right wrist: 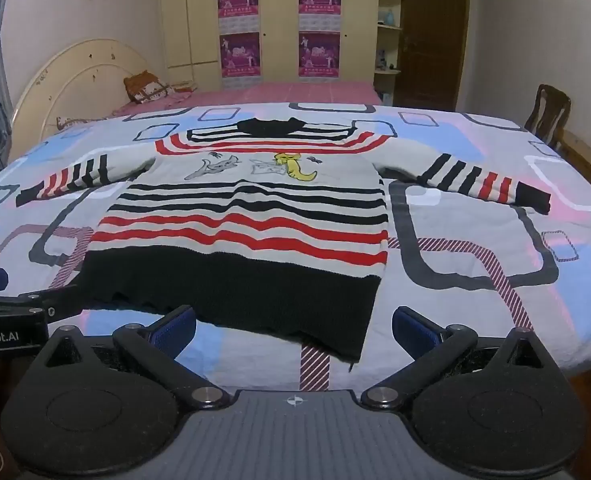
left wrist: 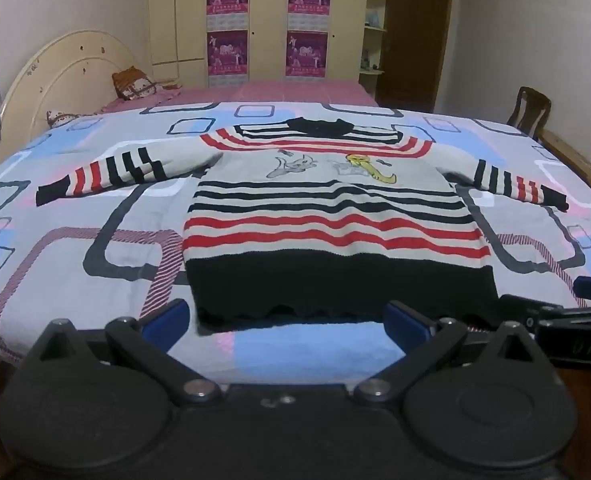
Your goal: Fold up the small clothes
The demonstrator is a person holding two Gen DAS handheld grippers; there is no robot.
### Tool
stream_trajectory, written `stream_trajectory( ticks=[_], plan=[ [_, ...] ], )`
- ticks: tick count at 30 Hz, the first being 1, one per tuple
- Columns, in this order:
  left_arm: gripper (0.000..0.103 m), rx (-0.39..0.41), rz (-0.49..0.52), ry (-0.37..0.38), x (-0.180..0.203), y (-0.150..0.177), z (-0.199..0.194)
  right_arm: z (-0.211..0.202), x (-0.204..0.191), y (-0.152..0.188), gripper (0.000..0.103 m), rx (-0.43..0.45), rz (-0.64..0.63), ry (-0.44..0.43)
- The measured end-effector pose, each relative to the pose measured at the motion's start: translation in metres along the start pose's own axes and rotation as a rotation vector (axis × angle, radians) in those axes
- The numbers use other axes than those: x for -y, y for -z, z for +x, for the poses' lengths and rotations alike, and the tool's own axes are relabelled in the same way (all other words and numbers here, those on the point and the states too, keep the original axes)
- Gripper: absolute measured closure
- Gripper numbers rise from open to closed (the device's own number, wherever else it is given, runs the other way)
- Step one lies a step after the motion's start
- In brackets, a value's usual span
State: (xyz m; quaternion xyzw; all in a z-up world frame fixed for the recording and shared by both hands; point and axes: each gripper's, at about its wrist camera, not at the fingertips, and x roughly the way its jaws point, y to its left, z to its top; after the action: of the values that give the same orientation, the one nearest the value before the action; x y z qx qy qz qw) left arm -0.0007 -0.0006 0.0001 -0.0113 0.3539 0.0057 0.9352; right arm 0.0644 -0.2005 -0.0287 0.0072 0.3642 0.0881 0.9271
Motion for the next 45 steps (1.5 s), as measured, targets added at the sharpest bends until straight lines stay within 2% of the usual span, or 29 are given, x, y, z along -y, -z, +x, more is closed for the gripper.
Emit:
stream_trajectory(
  ticks=[9,22,45],
  plan=[
    [0.000,0.015,0.000,-0.006,-0.001,-0.001,-0.010,-0.006,-0.003,-0.004,0.000,0.004,-0.004,0.011],
    [0.000,0.006,0.014,-0.019,0.004,-0.007,-0.003,-0.002,0.008,-0.006,0.000,0.005,0.005,0.007],
    [0.000,0.000,0.012,-0.029,0.003,-0.007,0.000,0.008,0.003,-0.008,0.000,-0.006,-0.006,0.006]
  ],
)
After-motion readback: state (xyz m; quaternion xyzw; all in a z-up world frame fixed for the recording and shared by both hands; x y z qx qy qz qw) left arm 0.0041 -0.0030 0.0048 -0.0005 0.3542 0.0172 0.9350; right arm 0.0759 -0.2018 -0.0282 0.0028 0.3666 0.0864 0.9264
